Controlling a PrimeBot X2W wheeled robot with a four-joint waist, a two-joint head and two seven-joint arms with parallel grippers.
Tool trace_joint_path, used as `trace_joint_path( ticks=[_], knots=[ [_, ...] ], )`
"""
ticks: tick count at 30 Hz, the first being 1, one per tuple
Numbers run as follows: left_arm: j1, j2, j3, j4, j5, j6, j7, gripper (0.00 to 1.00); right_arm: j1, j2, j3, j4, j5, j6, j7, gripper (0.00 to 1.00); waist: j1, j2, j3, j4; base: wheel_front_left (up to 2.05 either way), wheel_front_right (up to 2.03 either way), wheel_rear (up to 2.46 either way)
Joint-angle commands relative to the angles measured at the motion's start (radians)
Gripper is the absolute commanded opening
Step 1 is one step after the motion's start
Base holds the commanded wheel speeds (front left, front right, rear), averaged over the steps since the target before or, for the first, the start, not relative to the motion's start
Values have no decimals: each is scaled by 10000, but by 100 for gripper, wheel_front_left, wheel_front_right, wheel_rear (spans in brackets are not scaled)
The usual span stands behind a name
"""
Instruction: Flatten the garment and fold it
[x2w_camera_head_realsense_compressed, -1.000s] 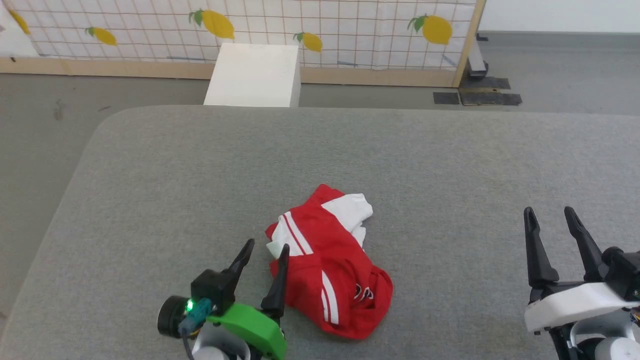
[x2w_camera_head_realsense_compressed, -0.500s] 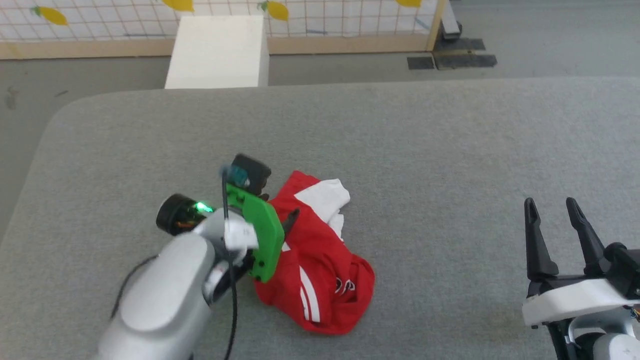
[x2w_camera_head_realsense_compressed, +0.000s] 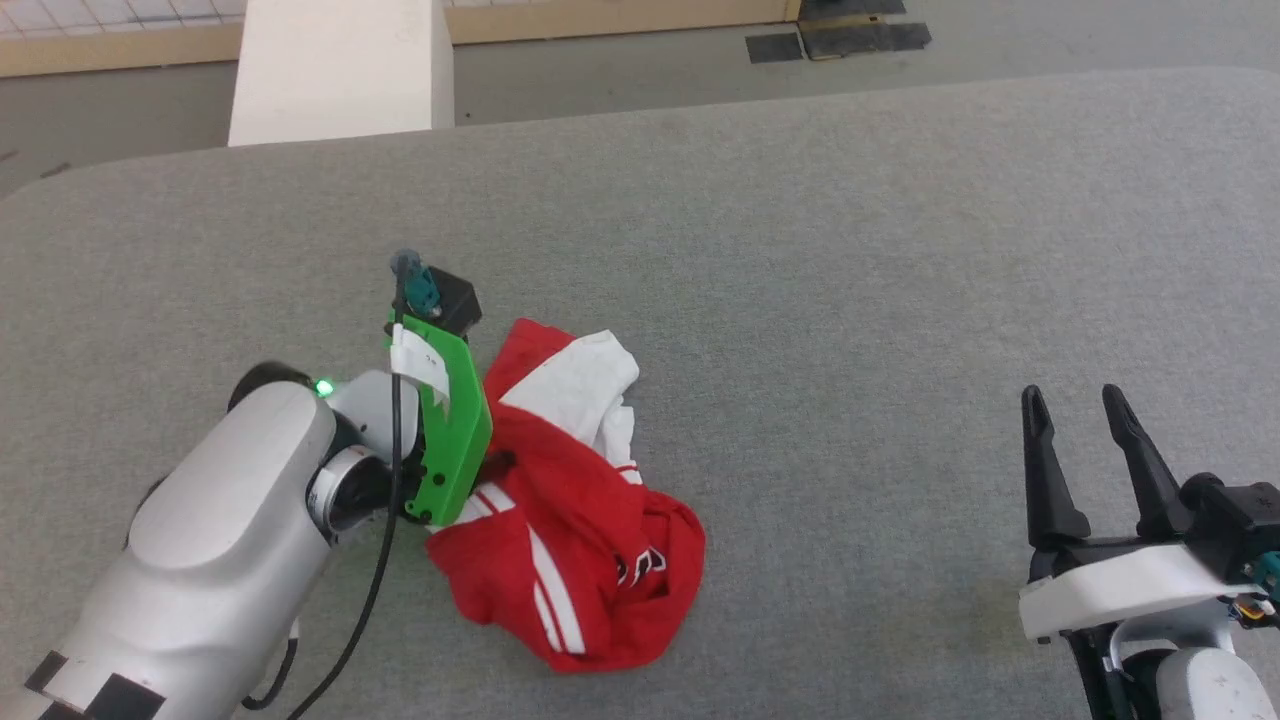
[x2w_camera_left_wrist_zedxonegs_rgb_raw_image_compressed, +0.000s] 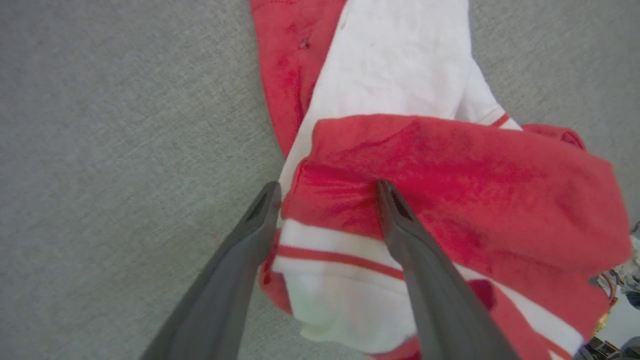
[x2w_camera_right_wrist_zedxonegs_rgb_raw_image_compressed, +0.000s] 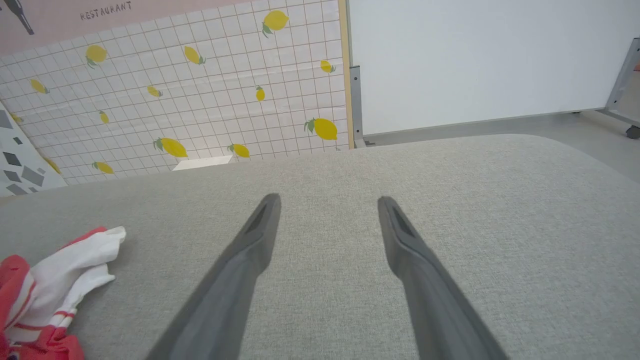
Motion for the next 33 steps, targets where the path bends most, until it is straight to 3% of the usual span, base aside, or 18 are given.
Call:
trace_joint_path(
  ticks=[1, 2, 6, 12, 22, 28, 30, 33],
  knots=[
    [18, 38, -70, 33, -432, -37, 189, 45, -221, 31, 51, 84, 64, -15, -116, 100, 0, -1, 130, -124, 0, 0, 0],
    [49, 31, -74, 15, -680, -37, 263, 0, -241, 31, 61, 132, 73, -15, -142, 100, 0, -1, 140, -127, 0, 0, 0],
    [1, 34, 237, 83, -1155, -37, -259, 0, -292, 32, 70, 370, 58, -15, -205, 100, 0, -1, 38, -91, 0, 0, 0],
    [-544, 11, 873, 441, -643, -26, -2349, 0, -270, 33, 23, 584, -47, -15, -206, 100, 0, -1, -491, -18, 0, 0, 0],
    [-2523, -93, 1869, 152, 1661, 682, -7424, 0, -91, 33, -99, 526, -97, -15, -71, 100, 0, -1, -1086, 94, 0, 0, 0],
    [-3617, -664, 1868, -732, 3242, 1338, -10386, 0, -53, 33, -206, 517, -35, -15, -95, 100, 0, -1, -1197, 93, 0, 0, 0],
    [-3755, -906, 1642, -932, 3662, 1464, -10788, 0, -48, 33, -246, 524, -4, -15, -109, 100, 0, -1, -1215, 88, 0, 0, 0],
    [-3535, -1364, 988, -1115, 4000, 1309, -10978, 0, -20, 33, -275, 533, 36, -15, -129, 100, 0, -1, -1228, 81, 0, 0, 0]
  ],
)
